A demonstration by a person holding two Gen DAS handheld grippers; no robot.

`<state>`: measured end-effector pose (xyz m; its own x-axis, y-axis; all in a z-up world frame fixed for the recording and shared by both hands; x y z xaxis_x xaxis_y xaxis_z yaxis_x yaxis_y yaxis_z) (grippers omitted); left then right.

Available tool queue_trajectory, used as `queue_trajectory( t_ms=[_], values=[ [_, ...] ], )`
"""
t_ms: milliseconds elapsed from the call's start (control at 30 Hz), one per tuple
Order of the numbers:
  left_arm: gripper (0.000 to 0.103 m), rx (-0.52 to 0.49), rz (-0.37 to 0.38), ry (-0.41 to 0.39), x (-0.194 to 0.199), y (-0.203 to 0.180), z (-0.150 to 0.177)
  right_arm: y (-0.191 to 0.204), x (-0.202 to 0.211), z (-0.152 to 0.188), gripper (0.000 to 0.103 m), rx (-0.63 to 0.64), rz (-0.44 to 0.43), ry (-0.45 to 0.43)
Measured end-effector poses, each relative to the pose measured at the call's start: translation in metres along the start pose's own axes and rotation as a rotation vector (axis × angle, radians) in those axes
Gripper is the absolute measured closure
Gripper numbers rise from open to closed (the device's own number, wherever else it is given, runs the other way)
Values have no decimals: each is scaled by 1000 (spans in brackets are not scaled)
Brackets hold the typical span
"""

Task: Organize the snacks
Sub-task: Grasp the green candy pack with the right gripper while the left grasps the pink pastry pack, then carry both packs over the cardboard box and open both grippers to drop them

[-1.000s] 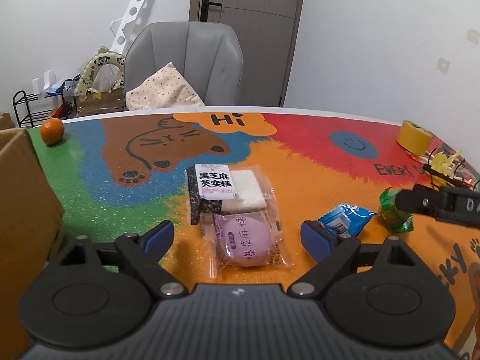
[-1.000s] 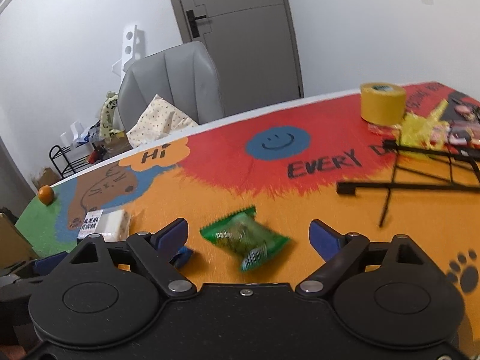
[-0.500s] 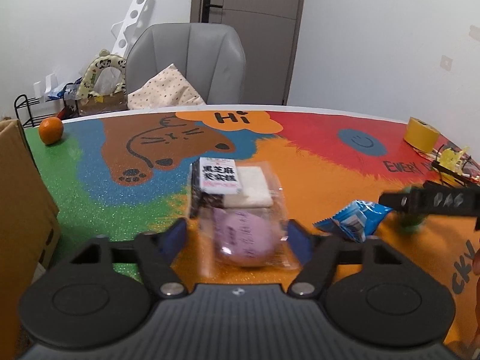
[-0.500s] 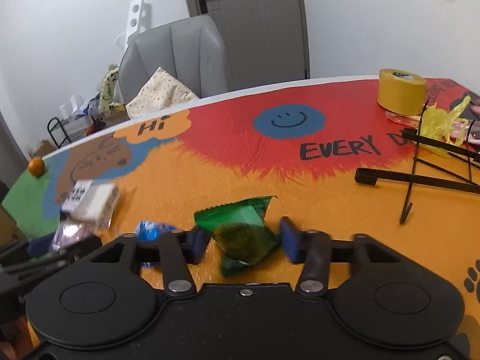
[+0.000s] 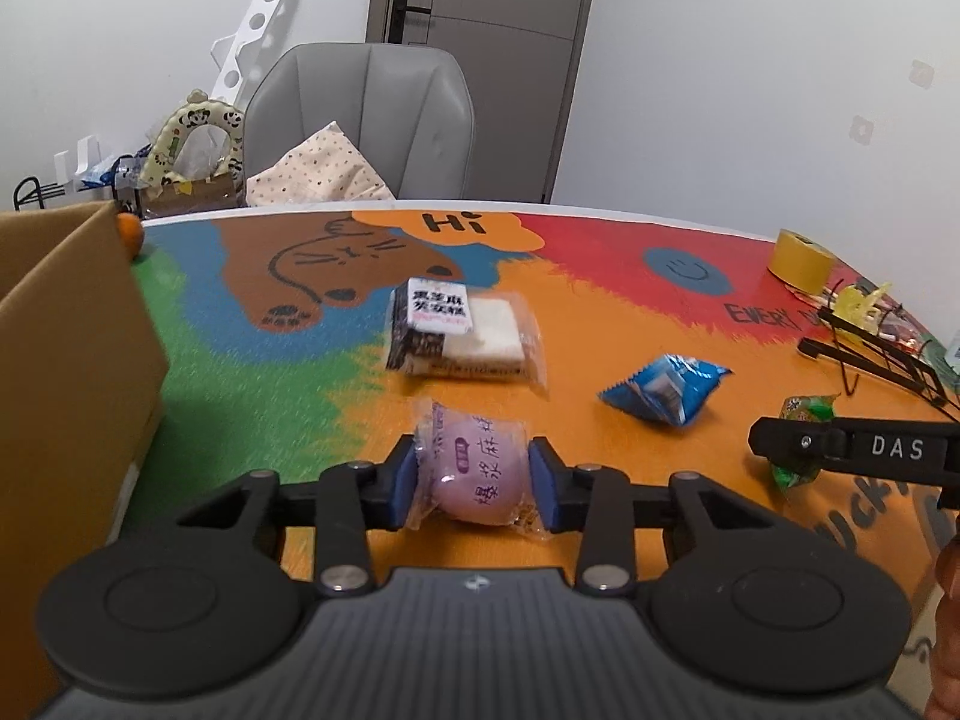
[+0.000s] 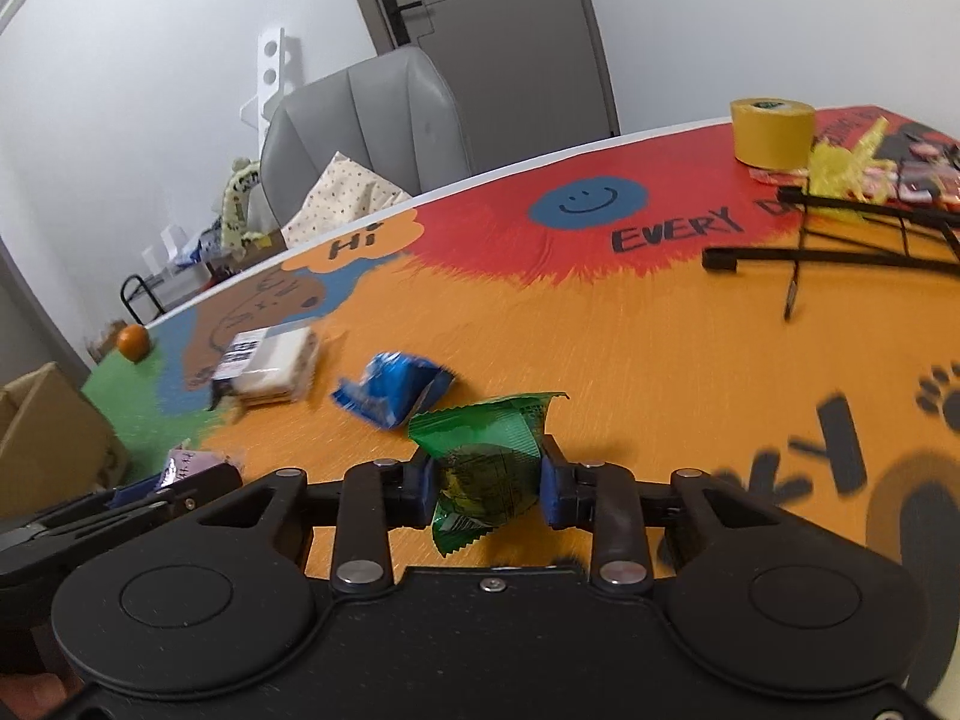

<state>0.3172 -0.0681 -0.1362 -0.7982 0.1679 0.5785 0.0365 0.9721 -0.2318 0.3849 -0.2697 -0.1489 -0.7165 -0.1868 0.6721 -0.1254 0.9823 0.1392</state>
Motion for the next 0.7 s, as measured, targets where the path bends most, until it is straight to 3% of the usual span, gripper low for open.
queue_trajectory(
  t_ms=[700],
  values=[
    [65, -9, 59, -86, 93, 1, 4, 37, 79, 30, 73, -73, -89, -79]
  ],
)
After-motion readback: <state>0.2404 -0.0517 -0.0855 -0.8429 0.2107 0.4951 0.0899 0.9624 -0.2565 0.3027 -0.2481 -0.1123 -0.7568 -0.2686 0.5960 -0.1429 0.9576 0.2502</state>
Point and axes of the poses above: each gripper's, at about its wrist camera, not at the fingertips, and x roughly against the way its jaws point, y to its left, z to its underside, the point moved 4 cm from there along -x, roughly the way its jaws point, and after that the axes turned 10 degrees about z, right-handed, at the moved point
